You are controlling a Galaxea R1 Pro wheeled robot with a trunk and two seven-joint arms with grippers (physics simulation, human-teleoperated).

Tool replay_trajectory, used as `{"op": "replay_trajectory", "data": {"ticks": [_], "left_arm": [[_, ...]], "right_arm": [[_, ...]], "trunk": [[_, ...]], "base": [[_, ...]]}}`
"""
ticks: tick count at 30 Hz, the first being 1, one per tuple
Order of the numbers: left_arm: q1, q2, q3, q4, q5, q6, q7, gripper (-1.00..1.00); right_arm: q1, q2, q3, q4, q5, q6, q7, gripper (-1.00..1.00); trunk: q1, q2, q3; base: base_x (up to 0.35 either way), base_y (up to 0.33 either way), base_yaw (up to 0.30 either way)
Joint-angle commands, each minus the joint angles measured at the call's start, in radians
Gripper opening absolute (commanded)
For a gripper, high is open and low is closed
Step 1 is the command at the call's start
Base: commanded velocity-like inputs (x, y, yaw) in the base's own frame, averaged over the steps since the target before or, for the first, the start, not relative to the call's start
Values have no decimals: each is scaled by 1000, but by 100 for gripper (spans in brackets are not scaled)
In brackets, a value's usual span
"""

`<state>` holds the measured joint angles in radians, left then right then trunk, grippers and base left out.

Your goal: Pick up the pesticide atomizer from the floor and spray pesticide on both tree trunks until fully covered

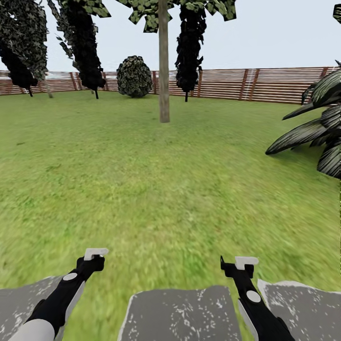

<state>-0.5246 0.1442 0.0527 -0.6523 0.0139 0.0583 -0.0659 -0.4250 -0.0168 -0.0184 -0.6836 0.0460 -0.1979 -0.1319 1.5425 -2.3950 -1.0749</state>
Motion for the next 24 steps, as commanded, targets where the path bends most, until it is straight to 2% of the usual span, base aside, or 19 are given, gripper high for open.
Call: {"op": "replay_trajectory", "data": {"ticks": [1,5,10,24], "left_arm": [[0,0,0,0,0,0,0,-100],[0,0,1,-1,0,0,0,-100],[0,0,1,-1,0,0,0,-100],[0,0,1,-1,0,0,0,-100]], "right_arm": [[0,0,0,0,0,0,0,100],[0,0,0,0,1,0,0,100],[-1,0,0,3,1,0,0,100],[0,0,0,15,1,0,0,100]], "trunk": [[0,0,0],[0,0,2],[0,0,2],[0,0,2]], "base": [[338,3,-206],[338,1,-160],[338,41,-23],[325,176,-1]]}}
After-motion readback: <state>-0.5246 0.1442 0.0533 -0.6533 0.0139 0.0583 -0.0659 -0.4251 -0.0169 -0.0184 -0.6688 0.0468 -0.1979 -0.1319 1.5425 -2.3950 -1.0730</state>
